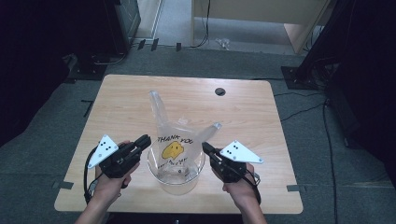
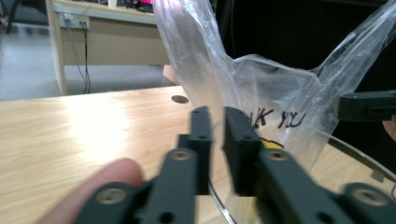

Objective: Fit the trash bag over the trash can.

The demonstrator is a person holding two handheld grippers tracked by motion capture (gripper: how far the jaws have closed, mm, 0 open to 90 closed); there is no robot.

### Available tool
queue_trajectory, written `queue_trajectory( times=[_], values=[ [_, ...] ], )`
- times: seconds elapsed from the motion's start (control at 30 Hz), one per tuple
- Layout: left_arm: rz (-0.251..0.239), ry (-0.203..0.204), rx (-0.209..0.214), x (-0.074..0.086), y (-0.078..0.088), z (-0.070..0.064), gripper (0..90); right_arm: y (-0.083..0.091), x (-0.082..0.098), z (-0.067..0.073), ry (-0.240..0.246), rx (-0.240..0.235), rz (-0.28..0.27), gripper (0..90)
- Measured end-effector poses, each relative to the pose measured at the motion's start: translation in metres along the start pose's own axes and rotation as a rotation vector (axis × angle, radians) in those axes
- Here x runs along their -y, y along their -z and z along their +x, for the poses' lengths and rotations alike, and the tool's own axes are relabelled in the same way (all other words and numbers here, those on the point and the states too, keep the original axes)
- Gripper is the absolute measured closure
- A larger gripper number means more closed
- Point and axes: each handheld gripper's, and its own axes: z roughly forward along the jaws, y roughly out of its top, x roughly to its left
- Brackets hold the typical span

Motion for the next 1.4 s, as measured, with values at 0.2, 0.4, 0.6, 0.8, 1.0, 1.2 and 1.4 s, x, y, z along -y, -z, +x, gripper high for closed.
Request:
queue_trajectory(
  times=[0.2, 0.4, 0.6, 0.8, 1.0, 1.2, 1.4],
  values=[
    [-0.039, 0.019, -0.003, -0.009, -0.003, 0.001, 51.5, 0.002, -0.005, -0.001, -0.025, -0.012, -0.018, 77.8],
    [-0.043, 0.047, -0.022, -0.014, -0.013, 0.003, 45.5, 0.003, -0.01, 0.0, -0.049, -0.029, -0.036, 62.6],
    [-0.045, 0.054, -0.006, -0.017, -0.021, 0.0, 50.3, 0.0, -0.017, 0.004, -0.057, -0.027, -0.052, 57.8],
    [-0.031, 0.029, 0.004, -0.017, -0.024, -0.004, 67.2, -0.008, -0.024, 0.005, -0.075, 0.023, -0.064, 62.0],
    [-0.001, 0.016, 0.007, -0.014, -0.022, -0.004, 79.8, -0.016, -0.022, 0.008, -0.037, 0.082, -0.031, 90.0],
    [0.029, -0.01, 0.043, -0.009, -0.012, -0.007, 86.0, -0.012, -0.015, 0.009, 0.001, 0.089, -0.007, 90.0],
    [0.073, -0.012, 0.078, 0.0, 0.001, -0.012, 87.5, -0.006, -0.003, 0.007, -0.009, 0.092, 0.016, 90.0]
  ],
)
